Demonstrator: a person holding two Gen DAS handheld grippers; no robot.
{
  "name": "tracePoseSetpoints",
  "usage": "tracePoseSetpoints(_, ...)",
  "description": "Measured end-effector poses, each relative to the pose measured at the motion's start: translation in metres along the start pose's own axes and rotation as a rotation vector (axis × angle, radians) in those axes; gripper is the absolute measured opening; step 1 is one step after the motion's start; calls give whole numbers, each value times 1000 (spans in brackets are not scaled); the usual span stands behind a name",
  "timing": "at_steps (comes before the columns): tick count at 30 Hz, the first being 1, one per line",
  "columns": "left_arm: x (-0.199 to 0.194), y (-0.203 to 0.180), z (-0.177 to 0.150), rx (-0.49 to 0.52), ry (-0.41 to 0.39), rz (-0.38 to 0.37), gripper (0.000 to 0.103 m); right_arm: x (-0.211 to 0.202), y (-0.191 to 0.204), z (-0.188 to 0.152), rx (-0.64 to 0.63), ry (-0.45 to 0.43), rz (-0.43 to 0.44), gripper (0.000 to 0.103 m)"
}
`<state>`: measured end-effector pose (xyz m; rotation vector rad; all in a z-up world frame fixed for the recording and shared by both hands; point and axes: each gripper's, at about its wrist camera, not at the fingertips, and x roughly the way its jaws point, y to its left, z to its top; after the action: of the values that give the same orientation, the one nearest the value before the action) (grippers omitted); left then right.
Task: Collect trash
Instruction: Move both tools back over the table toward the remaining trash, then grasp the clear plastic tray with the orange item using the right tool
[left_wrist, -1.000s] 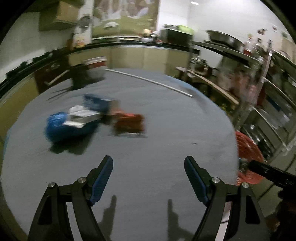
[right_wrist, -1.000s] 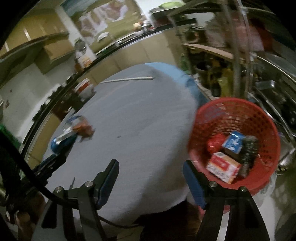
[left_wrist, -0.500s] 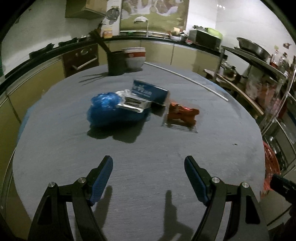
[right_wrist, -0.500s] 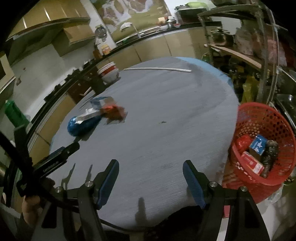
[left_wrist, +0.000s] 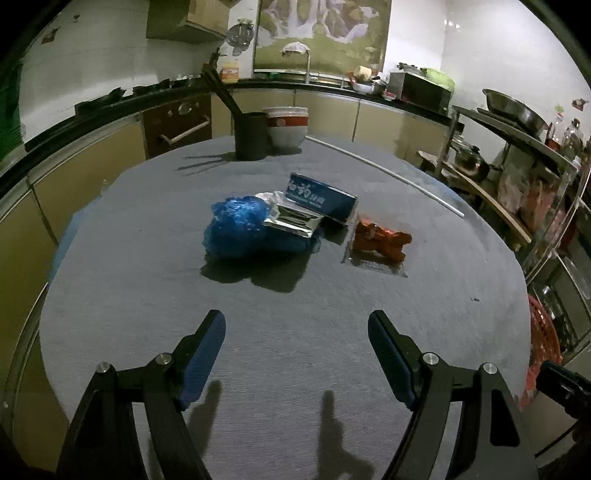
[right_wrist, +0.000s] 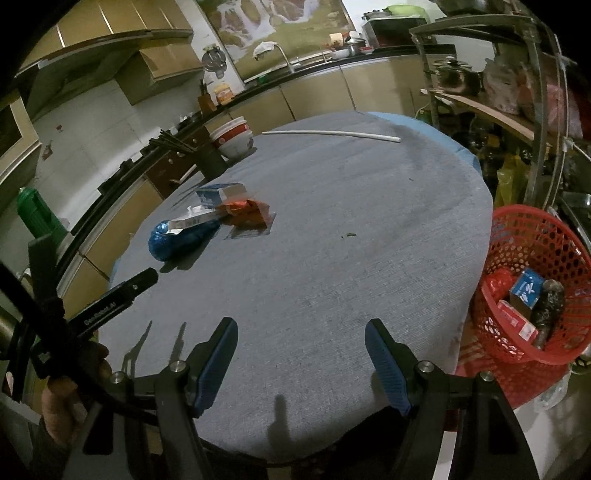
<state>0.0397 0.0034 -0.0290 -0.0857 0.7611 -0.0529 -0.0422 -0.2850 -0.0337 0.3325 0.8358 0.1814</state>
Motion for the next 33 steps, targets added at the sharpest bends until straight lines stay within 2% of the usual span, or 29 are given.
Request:
tracePoseSetpoints(18,14,42,-8,-70,30,62,80,37,25,14,-73,59,22,75)
tracePoseSetpoints(33,23,51,0,-84,39,63,80,97,51,69,-150,97,49,75)
